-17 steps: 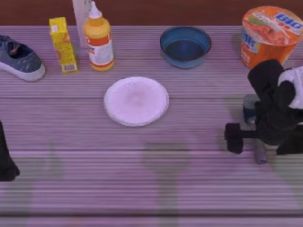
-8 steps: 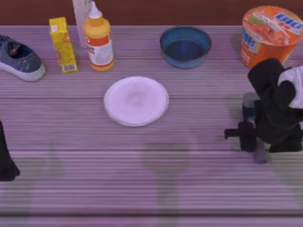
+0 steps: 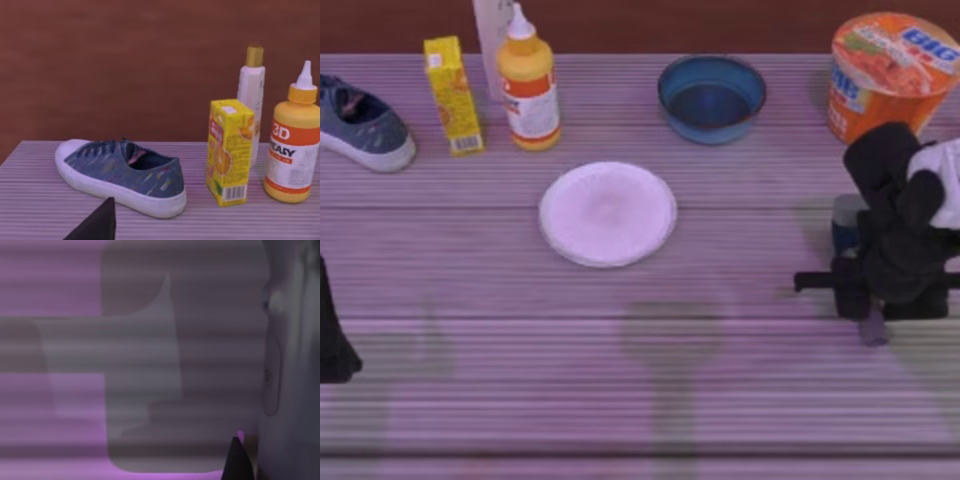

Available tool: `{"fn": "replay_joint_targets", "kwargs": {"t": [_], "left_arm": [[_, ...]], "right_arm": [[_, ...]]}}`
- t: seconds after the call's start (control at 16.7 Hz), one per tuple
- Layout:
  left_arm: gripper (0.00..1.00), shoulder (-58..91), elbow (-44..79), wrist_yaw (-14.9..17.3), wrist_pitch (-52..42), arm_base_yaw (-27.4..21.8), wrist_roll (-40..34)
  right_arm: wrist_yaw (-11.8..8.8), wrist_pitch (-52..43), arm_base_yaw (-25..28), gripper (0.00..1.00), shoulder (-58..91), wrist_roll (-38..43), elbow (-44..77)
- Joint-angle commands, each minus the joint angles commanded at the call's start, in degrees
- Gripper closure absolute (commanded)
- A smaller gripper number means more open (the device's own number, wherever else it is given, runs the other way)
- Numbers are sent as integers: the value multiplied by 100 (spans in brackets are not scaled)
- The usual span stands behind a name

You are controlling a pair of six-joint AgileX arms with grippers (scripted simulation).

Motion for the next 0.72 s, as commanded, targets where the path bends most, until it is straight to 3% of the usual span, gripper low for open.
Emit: {"fn": "replay_joint_targets", "kwargs": {"t": [0.12,0.3,0.48,0.72], "left_arm": [[0,0,0,0,0,0,0],[0,0,0,0,0,0,0],[0,0,0,0,0,0,0],[0,0,0,0,0,0,0]], "right_arm": [[-30,69,4,100,-4,-18,-10],[-249,603,19,100,-74,-143,-105],[-641,1643,15,100,-261,-364,-338],[-1327,3599,-11,100,-660,-758,-855]]}}
